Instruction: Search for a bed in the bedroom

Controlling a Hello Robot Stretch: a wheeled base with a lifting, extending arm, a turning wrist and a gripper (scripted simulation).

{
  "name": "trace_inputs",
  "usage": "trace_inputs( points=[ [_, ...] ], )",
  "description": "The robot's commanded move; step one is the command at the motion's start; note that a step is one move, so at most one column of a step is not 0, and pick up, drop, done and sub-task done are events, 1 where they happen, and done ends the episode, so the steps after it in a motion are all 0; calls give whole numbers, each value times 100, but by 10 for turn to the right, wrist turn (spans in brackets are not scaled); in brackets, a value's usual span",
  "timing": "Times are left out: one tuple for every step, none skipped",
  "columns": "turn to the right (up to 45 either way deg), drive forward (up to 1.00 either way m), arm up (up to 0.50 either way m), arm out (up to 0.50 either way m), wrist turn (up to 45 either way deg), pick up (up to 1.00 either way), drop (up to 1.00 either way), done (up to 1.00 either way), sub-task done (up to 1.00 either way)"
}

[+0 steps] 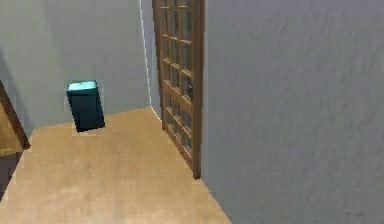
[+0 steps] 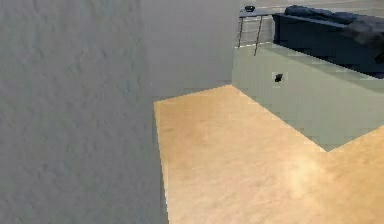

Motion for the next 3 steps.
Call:
trace_inputs(
  points=[
    [-390, 0, 0, 0, 0, 0, 0, 0, 0],
    [0, 100, 0, 0, 0, 0, 0, 0, 0],
    [-90, 0, 0, 0, 0, 0, 0, 0, 0]
  ],
)
